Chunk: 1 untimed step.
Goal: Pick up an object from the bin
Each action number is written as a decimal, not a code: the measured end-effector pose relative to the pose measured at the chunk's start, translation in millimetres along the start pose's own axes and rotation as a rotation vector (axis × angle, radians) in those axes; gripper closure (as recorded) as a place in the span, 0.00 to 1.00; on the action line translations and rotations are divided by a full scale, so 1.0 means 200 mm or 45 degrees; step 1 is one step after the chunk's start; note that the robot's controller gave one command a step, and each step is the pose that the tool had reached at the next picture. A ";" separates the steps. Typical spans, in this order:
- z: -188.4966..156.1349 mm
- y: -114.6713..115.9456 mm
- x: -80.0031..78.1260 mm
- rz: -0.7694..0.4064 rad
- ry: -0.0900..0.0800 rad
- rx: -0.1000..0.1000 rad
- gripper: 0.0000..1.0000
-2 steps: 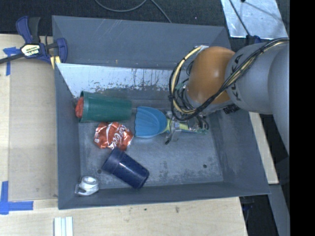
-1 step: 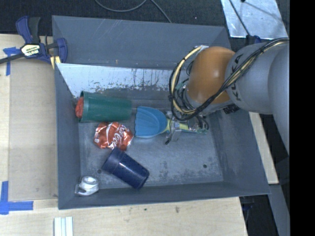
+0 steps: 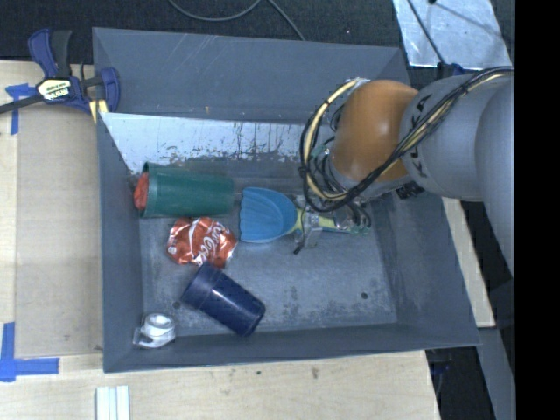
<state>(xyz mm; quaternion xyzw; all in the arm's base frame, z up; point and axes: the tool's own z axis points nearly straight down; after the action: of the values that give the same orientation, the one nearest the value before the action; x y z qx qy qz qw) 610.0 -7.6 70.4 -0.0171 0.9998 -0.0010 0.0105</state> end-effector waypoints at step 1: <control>0.00 0.02 -0.05 -0.011 -0.002 0.000 1.00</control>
Offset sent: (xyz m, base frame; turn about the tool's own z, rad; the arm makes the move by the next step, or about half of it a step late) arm 0.0129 0.0135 -0.0004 0.0026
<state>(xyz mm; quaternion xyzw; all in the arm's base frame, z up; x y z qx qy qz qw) 619.4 -4.2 70.5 -0.0213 0.9997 -0.0012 0.0113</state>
